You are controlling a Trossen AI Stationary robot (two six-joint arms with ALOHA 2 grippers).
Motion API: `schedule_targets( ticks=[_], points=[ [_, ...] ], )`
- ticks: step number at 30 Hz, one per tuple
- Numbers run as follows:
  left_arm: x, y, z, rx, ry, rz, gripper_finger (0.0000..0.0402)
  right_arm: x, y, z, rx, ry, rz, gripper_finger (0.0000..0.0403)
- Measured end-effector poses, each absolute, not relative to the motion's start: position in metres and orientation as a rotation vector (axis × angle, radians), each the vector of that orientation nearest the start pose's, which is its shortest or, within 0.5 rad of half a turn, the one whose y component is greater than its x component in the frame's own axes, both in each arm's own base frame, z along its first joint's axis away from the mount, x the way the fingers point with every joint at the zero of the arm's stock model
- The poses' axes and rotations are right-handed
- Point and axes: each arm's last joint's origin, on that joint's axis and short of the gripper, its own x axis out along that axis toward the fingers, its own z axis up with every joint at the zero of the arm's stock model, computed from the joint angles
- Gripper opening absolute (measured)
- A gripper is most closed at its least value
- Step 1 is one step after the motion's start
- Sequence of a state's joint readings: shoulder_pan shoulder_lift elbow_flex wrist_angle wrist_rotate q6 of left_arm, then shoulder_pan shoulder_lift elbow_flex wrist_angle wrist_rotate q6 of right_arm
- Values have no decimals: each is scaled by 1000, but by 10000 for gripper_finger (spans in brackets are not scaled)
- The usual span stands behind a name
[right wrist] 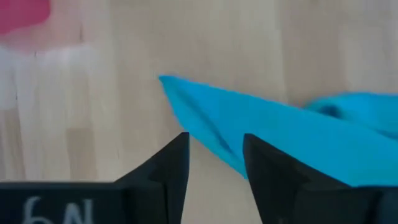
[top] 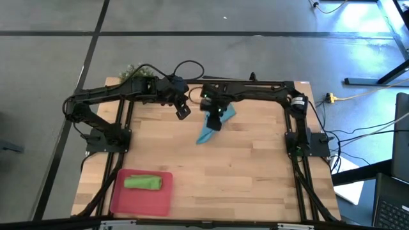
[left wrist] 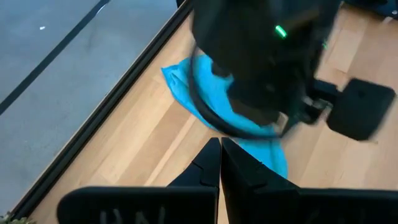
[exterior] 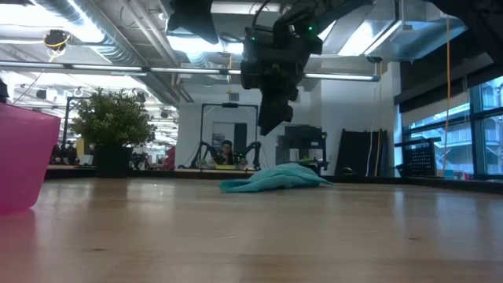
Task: Roll microfiber towels into tight, uniform cylinder then place into a basket
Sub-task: Roll the microfiber blue towel
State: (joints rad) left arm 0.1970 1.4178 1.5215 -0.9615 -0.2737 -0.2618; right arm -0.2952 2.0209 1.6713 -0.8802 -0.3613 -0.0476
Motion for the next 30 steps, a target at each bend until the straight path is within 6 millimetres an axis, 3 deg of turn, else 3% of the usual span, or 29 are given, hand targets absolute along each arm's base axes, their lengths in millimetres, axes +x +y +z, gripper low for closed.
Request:
schedule_targets(
  ticks=[8, 15, 23, 30],
  points=[
    [271, 62, 376, -207, 820, 553, 0, 364, -157, 237, 501, 1269, -83, 156],
    [271, 62, 376, -207, 821, 553, 0, 324, -189, 230, 625, 1307, -261, 156],
    [271, 62, 376, -208, 820, 553, 0, 295, -210, 194, 773, 1335, -380, 156],
    [272, 62, 376, -208, 818, 552, 0, 289, -213, 172, 814, 1283, -432, 156]
  ],
)
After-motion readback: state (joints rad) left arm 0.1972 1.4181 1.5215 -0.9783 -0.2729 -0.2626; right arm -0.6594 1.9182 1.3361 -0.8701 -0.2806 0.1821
